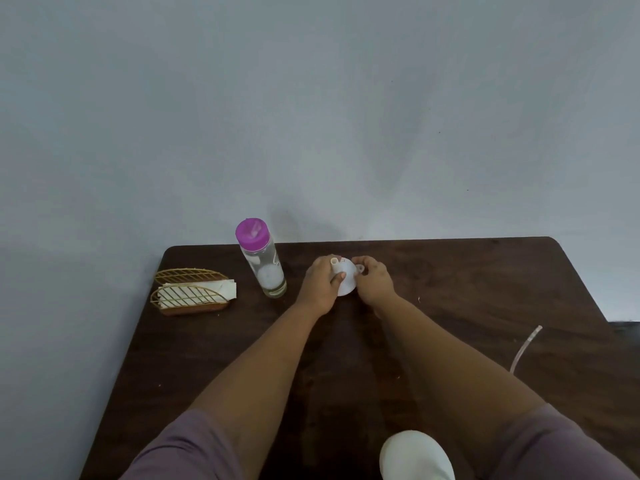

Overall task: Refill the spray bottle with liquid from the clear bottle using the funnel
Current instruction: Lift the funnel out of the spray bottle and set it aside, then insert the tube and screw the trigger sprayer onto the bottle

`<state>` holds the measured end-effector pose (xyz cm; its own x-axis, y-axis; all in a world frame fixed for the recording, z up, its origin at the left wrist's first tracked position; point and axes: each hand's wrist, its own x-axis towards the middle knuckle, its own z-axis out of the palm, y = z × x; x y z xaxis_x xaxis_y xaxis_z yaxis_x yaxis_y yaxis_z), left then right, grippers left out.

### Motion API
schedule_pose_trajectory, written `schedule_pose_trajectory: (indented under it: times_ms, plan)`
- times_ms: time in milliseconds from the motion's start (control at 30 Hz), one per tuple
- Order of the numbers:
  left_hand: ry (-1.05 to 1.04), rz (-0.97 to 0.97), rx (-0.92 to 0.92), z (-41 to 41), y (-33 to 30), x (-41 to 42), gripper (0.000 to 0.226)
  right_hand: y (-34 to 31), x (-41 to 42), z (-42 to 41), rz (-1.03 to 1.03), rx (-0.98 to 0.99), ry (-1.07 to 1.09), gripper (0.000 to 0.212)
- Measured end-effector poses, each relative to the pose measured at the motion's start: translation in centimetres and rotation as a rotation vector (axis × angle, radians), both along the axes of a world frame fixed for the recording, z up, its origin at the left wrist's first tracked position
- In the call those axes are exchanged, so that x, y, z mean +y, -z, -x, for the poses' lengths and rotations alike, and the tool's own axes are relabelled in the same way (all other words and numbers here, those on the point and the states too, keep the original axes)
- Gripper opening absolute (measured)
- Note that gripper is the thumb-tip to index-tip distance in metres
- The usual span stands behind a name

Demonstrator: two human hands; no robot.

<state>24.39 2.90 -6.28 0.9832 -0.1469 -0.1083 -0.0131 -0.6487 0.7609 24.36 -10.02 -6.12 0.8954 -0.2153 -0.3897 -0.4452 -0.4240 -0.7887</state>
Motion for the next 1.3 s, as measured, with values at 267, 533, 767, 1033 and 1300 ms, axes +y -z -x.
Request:
schedule_pose_trajectory:
  times_ms: [267, 533, 767, 1033, 1300]
  plan:
    - [-0.023, -0.056, 0.064, 0.1, 1.1, 0.2, 0.068, 1.2, -0.6, 0.2, 0.120, -0.049, -0.031, 0.034]
    - [-0.228, -0.065, -0.054, 10.9, -1.7, -2.2, 0.073, -3.3, -2.1, 5.6, 0.207, -0.152, -0.043, 0.031]
    - [-0.246, 0.086, -0.054, 19.5, -5.9, -3.1, 0.052, -8.0, -5.2, 17.3, 0.169, -0.307, -0.115, 0.028]
    - [-0.315, 0.249, -0.121, 29.3, -6.3, -4.2, 0.029, -7.9, -10.8, 29.3, 0.262, -0.354, -0.091, 0.027]
    - [-0.271, 0.138, -0.121, 36.1, -6.6, -6.5, 0.057, -4.5, -16.2, 36.8, 0.543, -0.189, 0.000, 0.052]
